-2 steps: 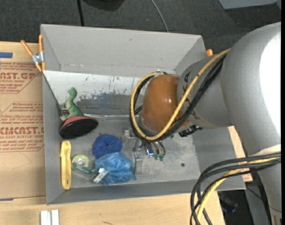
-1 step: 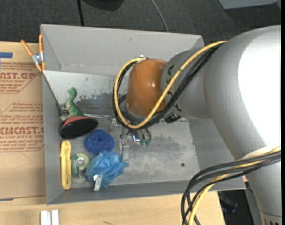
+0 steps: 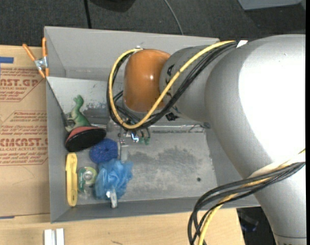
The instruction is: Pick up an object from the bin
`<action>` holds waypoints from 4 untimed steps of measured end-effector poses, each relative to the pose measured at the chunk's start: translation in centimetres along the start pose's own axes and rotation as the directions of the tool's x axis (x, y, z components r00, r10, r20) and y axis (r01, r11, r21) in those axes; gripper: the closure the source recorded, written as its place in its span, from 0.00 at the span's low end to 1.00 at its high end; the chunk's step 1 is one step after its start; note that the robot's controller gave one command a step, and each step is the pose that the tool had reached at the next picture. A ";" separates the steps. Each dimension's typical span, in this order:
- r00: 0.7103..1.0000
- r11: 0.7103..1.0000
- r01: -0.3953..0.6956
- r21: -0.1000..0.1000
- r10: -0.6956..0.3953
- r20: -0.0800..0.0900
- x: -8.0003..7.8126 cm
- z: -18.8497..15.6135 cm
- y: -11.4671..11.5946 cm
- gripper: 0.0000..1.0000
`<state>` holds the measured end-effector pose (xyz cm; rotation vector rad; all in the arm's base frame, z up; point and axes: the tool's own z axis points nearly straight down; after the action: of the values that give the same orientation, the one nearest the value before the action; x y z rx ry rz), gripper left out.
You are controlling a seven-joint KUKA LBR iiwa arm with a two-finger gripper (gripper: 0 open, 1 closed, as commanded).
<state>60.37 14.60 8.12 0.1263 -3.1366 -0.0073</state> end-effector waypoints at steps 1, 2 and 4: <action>1.000 1.000 -0.008 0.003 0.008 0.004 1.2 -1.3 2.3 1.00; 1.000 1.000 -0.008 0.003 0.008 0.004 1.2 -1.3 2.3 1.00; 0.995 0.995 0.102 0.007 -0.102 0.007 2.9 -1.8 4.8 1.00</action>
Offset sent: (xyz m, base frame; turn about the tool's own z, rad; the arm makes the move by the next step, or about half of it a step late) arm 0.0000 0.0000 0.0000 0.0000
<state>57.05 19.16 9.98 0.2868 -3.1341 0.0020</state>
